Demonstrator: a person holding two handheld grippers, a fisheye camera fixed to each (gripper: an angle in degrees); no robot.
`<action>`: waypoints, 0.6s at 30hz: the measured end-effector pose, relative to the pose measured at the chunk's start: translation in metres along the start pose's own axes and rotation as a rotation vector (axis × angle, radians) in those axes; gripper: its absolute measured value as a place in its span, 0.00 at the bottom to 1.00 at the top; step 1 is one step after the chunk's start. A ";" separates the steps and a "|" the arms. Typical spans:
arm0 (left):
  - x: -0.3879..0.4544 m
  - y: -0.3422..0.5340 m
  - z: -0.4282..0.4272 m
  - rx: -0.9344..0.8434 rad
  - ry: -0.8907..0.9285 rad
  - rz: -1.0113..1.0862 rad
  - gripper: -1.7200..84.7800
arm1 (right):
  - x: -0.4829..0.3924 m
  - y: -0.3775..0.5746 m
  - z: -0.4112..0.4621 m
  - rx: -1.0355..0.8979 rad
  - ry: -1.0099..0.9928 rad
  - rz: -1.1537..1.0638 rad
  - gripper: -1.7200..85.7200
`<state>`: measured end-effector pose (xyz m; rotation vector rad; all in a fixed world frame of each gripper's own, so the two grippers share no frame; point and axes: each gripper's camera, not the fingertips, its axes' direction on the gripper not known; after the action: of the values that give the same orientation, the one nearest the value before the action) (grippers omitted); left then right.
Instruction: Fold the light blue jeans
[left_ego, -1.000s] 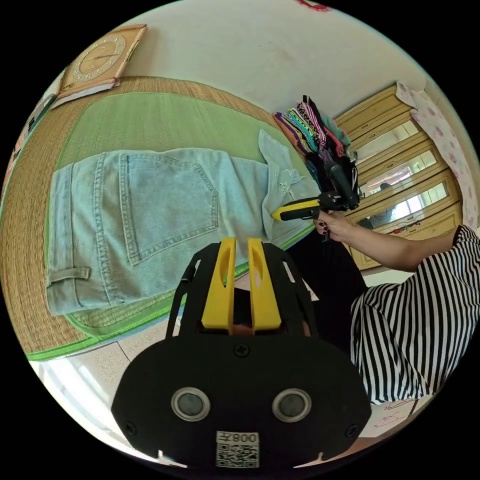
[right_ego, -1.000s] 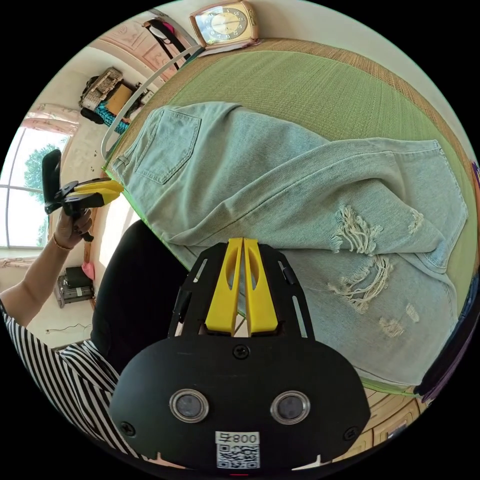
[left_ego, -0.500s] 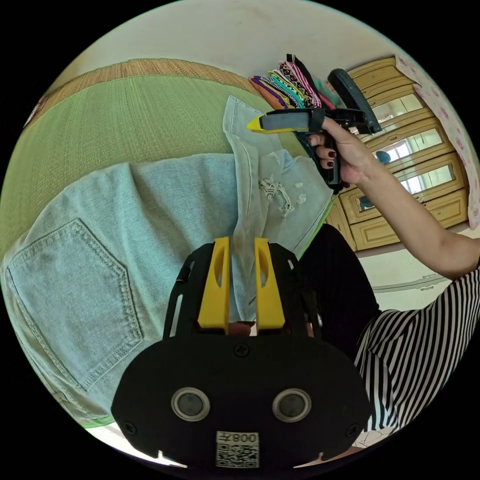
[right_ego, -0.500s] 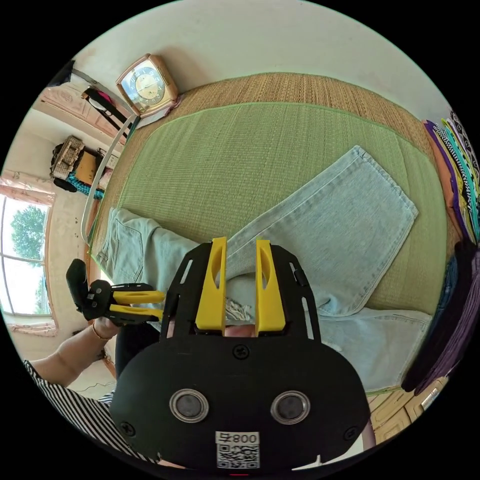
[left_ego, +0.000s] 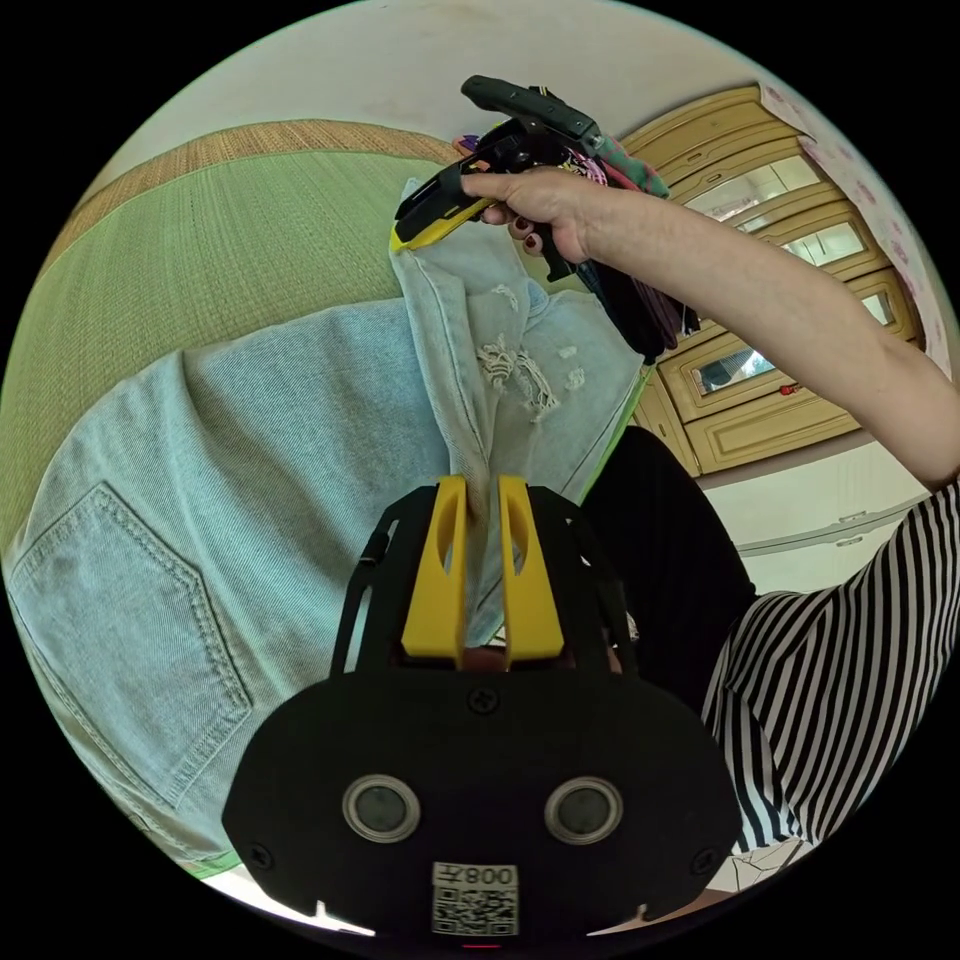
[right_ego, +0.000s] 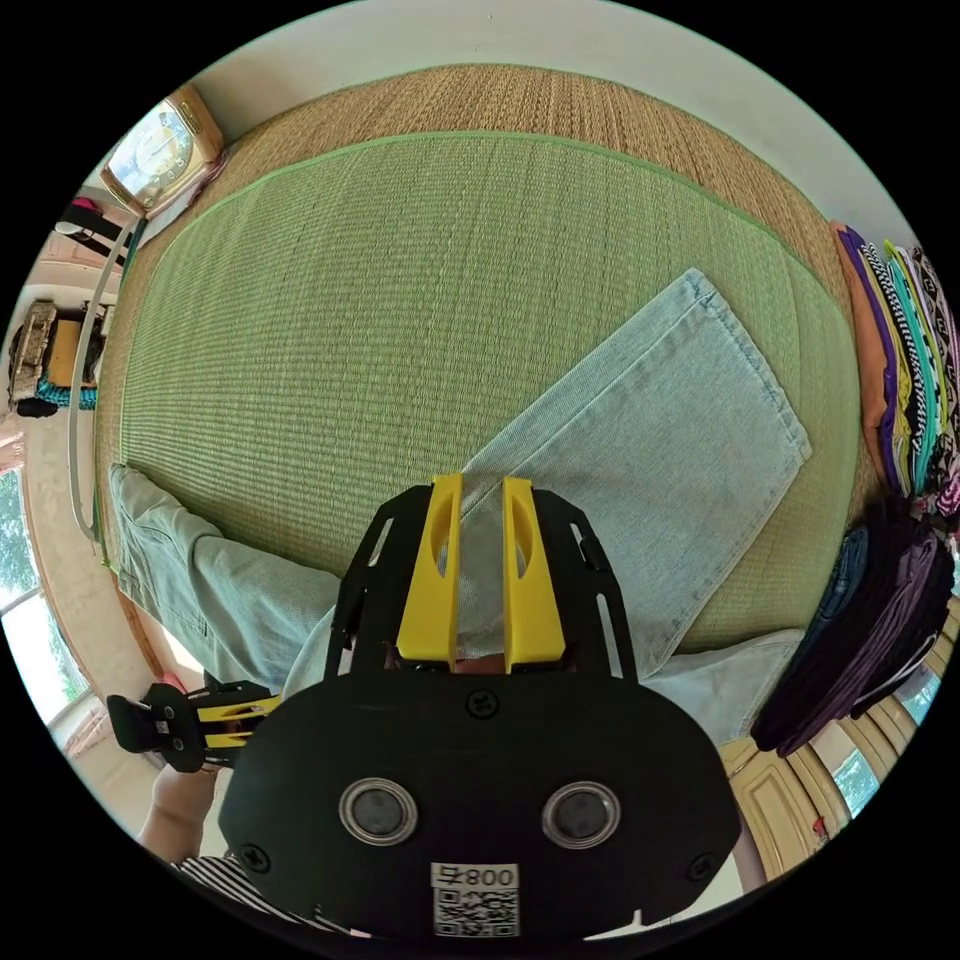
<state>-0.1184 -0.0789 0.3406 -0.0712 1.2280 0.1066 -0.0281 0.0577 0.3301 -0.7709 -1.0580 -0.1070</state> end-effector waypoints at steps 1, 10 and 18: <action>0.002 -0.001 0.006 -0.002 -0.009 0.003 0.08 | 0.000 0.003 -0.005 -0.004 0.009 -0.012 0.08; 0.032 -0.006 0.036 0.015 -0.061 0.073 0.05 | 0.036 0.070 -0.096 0.140 -0.135 -0.051 0.02; 0.065 -0.007 0.072 -0.015 -0.126 0.123 0.04 | 0.074 0.158 -0.158 0.257 -0.231 -0.022 0.02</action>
<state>-0.0287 -0.0746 0.3038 -0.0018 1.1055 0.2239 0.1955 0.0966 0.2675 -0.5472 -1.2709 0.1004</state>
